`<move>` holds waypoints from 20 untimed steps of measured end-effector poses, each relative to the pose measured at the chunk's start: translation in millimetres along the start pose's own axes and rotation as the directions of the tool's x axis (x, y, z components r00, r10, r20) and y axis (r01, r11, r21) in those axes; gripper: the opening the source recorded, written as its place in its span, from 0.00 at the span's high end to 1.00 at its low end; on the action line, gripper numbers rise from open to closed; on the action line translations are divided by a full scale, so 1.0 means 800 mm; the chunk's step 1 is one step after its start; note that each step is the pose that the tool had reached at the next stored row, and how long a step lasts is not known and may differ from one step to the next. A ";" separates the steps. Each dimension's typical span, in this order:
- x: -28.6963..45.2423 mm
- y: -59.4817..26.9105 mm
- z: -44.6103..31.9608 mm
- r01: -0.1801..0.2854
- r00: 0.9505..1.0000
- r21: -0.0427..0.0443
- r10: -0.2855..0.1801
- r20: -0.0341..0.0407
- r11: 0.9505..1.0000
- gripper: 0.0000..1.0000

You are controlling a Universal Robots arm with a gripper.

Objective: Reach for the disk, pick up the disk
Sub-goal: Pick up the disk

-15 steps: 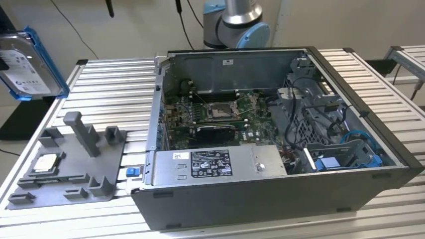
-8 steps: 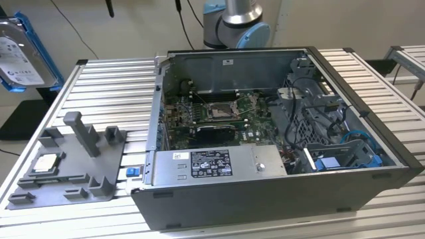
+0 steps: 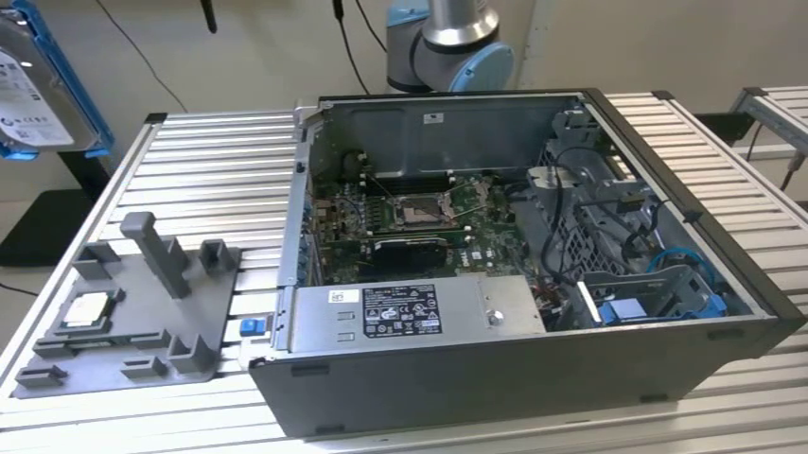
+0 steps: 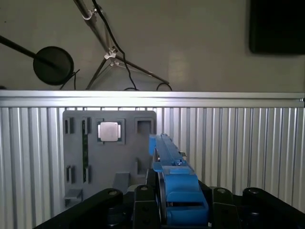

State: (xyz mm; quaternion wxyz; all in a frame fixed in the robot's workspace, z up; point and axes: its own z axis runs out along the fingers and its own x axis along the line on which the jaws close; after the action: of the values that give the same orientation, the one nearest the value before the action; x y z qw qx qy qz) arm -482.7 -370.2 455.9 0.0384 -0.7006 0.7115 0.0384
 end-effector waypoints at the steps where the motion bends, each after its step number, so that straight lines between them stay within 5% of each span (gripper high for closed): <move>1: -0.0003 0.000 -0.0030 0.000 1.000 0.000 0.000 0.000 1.000 1.00; 20: -0.0055 0.000 -0.0499 0.000 1.000 0.000 0.000 0.000 1.000 1.00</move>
State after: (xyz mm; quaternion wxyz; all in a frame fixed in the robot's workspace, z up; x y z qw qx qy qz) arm -482.7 -370.2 496.1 0.0383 -0.7006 0.7114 0.0385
